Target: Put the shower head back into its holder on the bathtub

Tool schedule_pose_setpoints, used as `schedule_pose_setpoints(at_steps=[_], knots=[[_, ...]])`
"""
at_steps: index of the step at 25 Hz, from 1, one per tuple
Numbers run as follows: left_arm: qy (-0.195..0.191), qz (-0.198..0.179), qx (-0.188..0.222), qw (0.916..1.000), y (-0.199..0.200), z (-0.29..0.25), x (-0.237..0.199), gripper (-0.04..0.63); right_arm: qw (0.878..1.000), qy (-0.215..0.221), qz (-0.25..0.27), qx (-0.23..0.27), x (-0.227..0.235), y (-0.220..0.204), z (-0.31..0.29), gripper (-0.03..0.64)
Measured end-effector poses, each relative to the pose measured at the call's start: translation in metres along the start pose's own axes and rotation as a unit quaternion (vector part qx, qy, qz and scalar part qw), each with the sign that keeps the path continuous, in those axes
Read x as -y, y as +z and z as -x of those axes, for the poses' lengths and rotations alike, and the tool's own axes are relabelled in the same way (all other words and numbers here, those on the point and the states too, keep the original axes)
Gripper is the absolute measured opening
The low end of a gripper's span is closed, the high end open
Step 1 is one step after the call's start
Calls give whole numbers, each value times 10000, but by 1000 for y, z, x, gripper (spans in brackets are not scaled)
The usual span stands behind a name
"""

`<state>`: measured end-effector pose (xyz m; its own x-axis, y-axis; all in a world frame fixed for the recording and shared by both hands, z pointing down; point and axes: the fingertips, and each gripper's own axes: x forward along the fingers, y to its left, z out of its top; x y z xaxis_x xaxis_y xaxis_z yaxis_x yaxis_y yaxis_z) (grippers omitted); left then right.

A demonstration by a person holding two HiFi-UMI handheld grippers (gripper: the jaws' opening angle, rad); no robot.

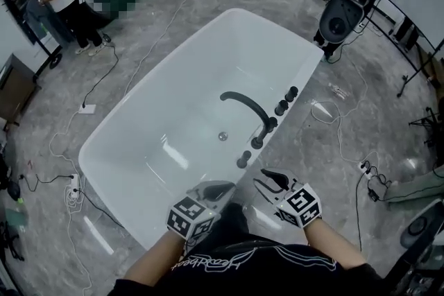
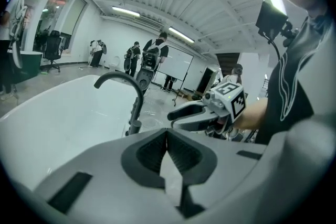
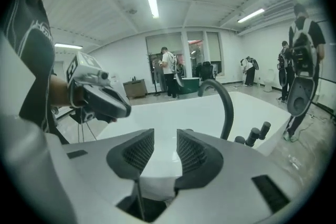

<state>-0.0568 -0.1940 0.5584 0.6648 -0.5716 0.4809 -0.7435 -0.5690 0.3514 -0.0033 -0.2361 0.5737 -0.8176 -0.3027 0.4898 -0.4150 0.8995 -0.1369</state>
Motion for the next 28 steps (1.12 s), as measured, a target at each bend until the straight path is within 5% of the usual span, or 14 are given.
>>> schedule_pose_setpoints(at_steps=[10,22,28], knots=[[-262,-581,596,9962,46,58,111,3,9938,662,-245,863,-96,64,118,33],[-354,-1395,559,9880,42,65,179,3,9940,385,-128,1013,-126,51,168,12],[-457,-1350,474,9887,35,64,194,3,9934,395,-132,1069,-134,45,177,12]])
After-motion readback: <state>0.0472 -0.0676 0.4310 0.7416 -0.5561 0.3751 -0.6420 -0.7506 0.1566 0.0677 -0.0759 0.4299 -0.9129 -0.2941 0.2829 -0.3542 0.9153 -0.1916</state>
